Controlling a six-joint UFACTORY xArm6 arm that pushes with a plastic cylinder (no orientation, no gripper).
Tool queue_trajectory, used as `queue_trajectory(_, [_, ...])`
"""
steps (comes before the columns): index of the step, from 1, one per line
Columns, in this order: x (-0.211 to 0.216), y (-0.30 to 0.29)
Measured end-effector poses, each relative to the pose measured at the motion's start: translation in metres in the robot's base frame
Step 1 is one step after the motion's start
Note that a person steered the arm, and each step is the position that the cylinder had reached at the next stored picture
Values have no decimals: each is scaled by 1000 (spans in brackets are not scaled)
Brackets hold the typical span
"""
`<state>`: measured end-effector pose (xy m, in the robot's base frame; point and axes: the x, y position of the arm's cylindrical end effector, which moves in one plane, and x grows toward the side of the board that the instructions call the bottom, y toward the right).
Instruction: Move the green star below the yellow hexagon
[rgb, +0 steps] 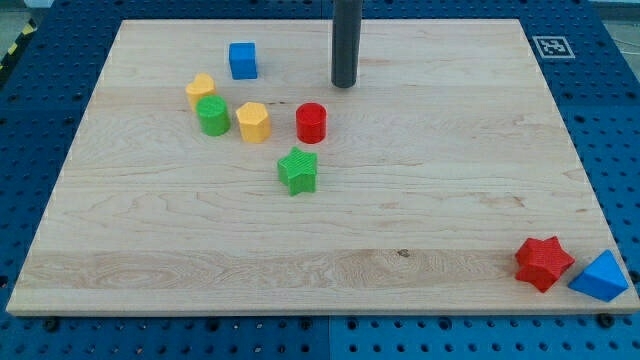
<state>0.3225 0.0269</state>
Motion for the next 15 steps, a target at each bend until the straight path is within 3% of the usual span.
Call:
queue_trajectory(12, [-22,0])
queue_trajectory(15, [44,1])
